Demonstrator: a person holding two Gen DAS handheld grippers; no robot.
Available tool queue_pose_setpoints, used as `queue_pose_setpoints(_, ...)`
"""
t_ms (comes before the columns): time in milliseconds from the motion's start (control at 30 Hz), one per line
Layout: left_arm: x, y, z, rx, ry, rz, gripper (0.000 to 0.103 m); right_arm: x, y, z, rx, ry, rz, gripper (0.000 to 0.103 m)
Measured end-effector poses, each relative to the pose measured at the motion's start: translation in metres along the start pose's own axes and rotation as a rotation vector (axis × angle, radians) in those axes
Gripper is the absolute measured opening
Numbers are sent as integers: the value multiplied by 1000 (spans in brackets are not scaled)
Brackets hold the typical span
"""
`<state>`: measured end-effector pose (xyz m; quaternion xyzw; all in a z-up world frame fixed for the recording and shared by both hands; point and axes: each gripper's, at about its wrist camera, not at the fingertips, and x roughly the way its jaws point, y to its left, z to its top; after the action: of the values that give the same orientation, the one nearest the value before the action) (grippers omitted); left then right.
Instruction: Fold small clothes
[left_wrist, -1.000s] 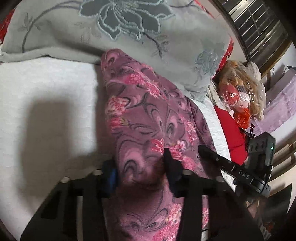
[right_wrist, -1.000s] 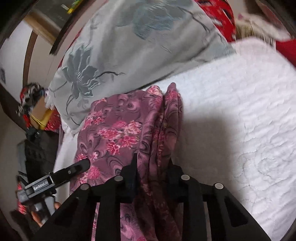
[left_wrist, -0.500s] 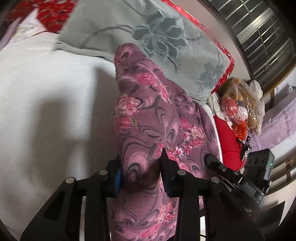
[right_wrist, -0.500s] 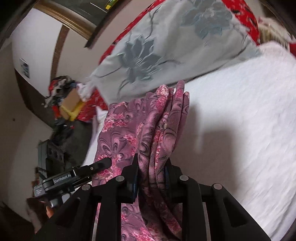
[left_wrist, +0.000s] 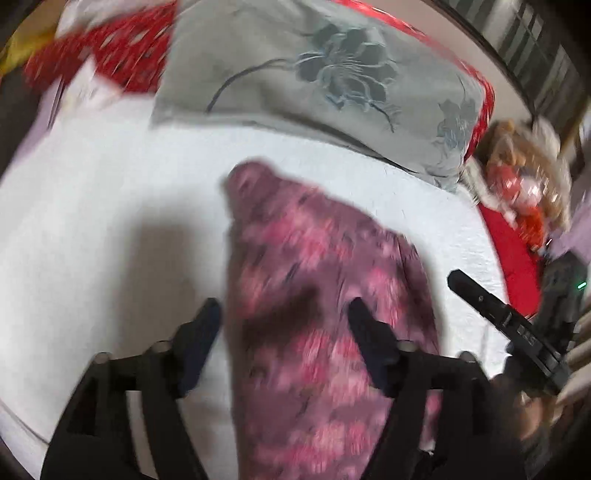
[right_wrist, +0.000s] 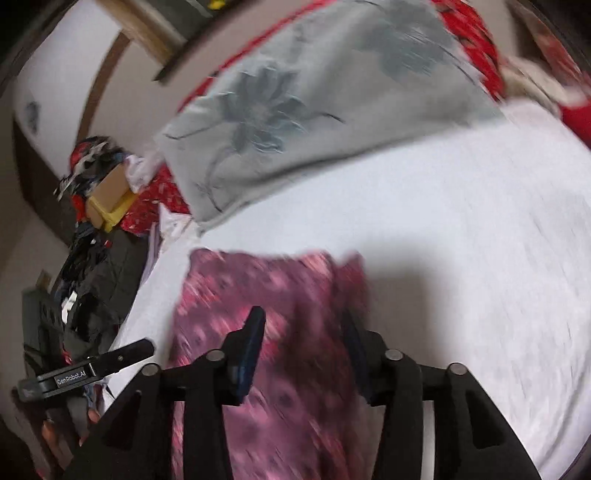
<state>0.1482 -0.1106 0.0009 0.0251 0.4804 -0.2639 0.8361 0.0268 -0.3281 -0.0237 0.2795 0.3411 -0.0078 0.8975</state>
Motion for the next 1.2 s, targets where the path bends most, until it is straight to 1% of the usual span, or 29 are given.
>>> queue_pose_setpoints(33,17,-11,9,48,-9,51,77,9,5,4,-31,-5,-8,48)
queue_pose_setpoints(67,30,-15,13,71,1,91,77,21,7,6,-59,-1,-29,48)
queue_pose_setpoints(100,49,-16,16,88,27,141,77,27,6,3,-78,11,-50,48)
queue_pose_setpoints(133,75,-13,19,87,72,179,80,49,2,1,-116,63,-119,49)
queue_pose_setpoints(167,88,-5,17,65,113,171,85,67,-4,-2,-140,115,-193,56)
queue_pose_setpoints(200,100,7,17,-7,134,115,91,81,-11,-7,-169,134,-229,60)
queue_pose_setpoints(233,98,16,17,-51,111,84,92,80,-12,-8,-181,79,-209,61)
queue_pose_setpoints(300,98,20,18,-59,104,72,93,81,-12,-4,-169,82,-198,64)
queue_pose_setpoints(367,99,17,17,-35,91,93,95,83,-13,-3,-168,81,-178,65)
queue_pose_setpoints(433,95,18,17,-35,85,98,95,82,-18,-3,-154,83,-153,67)
queue_pose_setpoints(567,78,19,12,-70,88,103,94,78,-16,-4,-148,80,-152,67)
queue_pose_setpoints(600,69,18,9,-68,80,119,94,78,-16,-5,-148,91,-157,68)
queue_pose_setpoints(633,60,14,7,-58,62,136,94,73,-18,-8,-150,104,-165,71)
queue_pose_setpoints(667,51,13,5,-46,46,149,94,67,-15,-7,-149,116,-195,75)
queue_pose_setpoints(700,38,11,1,-30,22,171,94,57,-14,-10,-152,120,-218,82)
queue_pose_setpoints(733,31,10,-1,-21,10,184,94,51,-14,-12,-156,118,-221,82)
queue_pose_setpoints(767,19,7,-8,-2,-6,211,94,37,-11,-17,-166,109,-187,82)
queue_pose_setpoints(800,16,6,-12,5,-11,218,94,31,-11,-22,-171,110,-155,88)
queue_pose_setpoints(833,10,5,-21,11,-16,227,94,23,-10,-31,-177,132,-113,99)
queue_pose_setpoints(867,10,6,-34,8,-4,249,95,21,-11,-41,-181,165,-117,103)
queue_pose_setpoints(900,17,9,-42,4,27,266,96,23,-14,-49,-185,197,-146,103)
queue_pose_setpoints(933,31,15,-55,-17,88,249,96,30,-19,-63,-193,255,-191,103)
queue_pose_setpoints(967,38,21,-62,-59,112,218,98,22,-18,-68,-203,193,-183,103)
queue_pose_setpoints(1000,38,30,-66,-118,107,183,102,20,-17,-69,-193,177,-191,103)
queue_pose_setpoints(1033,37,40,-69,-181,113,149,103,21,-18,-69,-162,193,-210,103)
queue_pose_setpoints(1067,40,54,-71,-266,150,91,103,21,-17,-68,-138,193,-225,103)
queue_pose_setpoints(1100,40,60,-72,-293,154,65,103,22,-16,-68,-125,200,-240,103)
queue_pose_setpoints(1133,39,61,-72,-290,154,59,103,23,-15,-67,-119,201,-250,103)
queue_pose_setpoints(1200,38,59,-72,-261,156,72,103,23,-17,-67,-85,200,-246,103)
